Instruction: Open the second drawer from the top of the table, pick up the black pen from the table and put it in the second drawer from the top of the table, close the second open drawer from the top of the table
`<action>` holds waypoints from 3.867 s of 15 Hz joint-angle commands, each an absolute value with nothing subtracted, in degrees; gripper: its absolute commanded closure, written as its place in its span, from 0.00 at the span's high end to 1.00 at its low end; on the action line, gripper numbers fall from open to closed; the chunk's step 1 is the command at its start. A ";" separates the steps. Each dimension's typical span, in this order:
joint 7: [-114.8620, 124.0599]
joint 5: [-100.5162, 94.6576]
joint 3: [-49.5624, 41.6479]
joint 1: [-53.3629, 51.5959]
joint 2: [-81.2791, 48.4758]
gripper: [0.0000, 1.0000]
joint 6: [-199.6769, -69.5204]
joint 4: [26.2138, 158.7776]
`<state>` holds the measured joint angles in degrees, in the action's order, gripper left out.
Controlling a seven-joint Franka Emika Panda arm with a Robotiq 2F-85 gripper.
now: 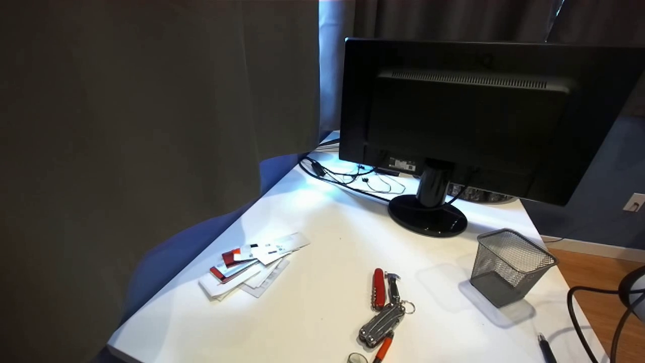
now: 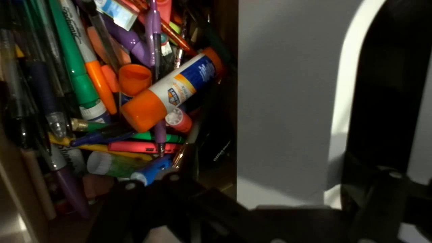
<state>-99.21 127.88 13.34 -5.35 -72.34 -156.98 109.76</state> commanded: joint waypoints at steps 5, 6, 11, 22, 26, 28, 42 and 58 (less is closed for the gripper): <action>-100.04 130.06 7.33 -5.69 -71.74 1.00 -162.22 112.46; -100.04 130.04 6.82 -5.66 -71.74 1.00 -162.08 112.66; -100.73 129.22 6.84 -4.87 -68.10 1.00 -159.57 115.62; -99.79 124.25 11.61 -4.41 -47.07 1.00 -161.62 130.42; -98.47 120.64 16.37 -4.93 -40.04 1.00 -161.99 133.43; -96.67 117.86 19.30 -4.98 -37.06 1.00 -163.27 134.70; -88.89 117.18 30.64 -11.09 -30.46 1.00 -176.97 132.84; -88.32 121.07 19.24 -28.18 -40.60 0.73 -185.27 119.17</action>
<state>-88.85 119.09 21.80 -25.24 -38.89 -184.60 121.95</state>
